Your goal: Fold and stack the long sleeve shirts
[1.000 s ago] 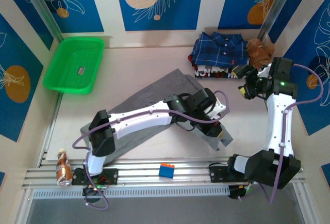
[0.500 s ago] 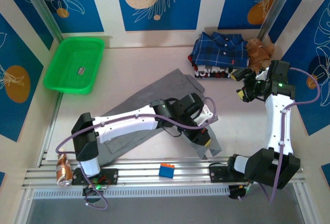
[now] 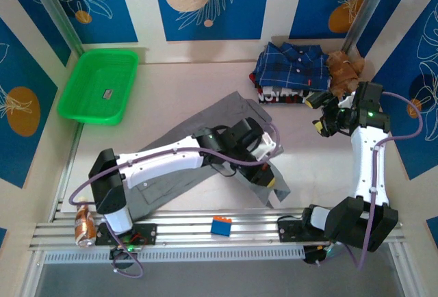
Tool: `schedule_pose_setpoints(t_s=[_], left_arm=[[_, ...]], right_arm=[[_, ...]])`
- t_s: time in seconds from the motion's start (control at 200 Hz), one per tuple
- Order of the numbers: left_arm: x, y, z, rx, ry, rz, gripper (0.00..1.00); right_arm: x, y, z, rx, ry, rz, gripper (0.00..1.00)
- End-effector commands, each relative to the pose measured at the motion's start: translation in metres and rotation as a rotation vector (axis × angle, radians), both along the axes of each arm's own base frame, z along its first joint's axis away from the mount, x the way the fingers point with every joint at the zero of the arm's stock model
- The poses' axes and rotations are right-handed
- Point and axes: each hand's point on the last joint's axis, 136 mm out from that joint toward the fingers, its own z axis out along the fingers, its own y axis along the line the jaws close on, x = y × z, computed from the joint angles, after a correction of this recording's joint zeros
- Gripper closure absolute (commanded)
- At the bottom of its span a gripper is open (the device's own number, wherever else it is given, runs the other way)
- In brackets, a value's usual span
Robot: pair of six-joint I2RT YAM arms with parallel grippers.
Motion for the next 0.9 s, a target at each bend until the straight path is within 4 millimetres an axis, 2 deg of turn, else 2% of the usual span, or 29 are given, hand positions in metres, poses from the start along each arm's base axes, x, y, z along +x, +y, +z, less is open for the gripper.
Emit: schedule_pose_setpoints(t_s=[0.0, 0.1, 0.185, 0.255, 0.315, 0.465, 0.61, 0.73, 0.895], left_arm=[[0.058, 0.003, 0.027, -0.102, -0.054, 0.180, 0.97], [0.120, 0.032, 0.023, -0.112, -0.083, 0.391, 0.97], [0.178, 0.078, 0.011, -0.112, -0.084, 0.608, 0.97], [0.211, 0.120, -0.003, -0.097, -0.086, 0.742, 0.96], [0.230, 0.153, -0.011, -0.080, -0.090, 0.823, 0.96], [0.246, 0.229, -0.044, 0.059, -0.103, 0.967, 0.95], [0.248, 0.287, -0.070, 0.136, -0.072, 1.096, 0.94], [0.249, 0.316, -0.076, 0.134, -0.056, 1.173, 0.93], [0.237, 0.328, -0.086, 0.177, -0.022, 1.192, 0.93]], right_arm=[[-0.004, 0.011, 0.002, 0.025, -0.012, 0.031, 0.21], [-0.003, 0.020, -0.003, 0.027, -0.006, 0.055, 0.21], [-0.002, 0.030, -0.010, 0.033, 0.011, 0.081, 0.21], [-0.001, 0.040, -0.017, 0.035, 0.027, 0.107, 0.21], [0.001, 0.051, -0.023, 0.025, 0.045, 0.135, 0.21], [0.006, 0.083, -0.041, -0.011, 0.088, 0.220, 0.21], [0.012, 0.118, -0.059, -0.038, 0.132, 0.310, 0.21], [0.017, 0.148, -0.076, -0.079, 0.174, 0.397, 0.21], [0.025, 0.184, -0.104, -0.123, 0.237, 0.505, 0.22]])
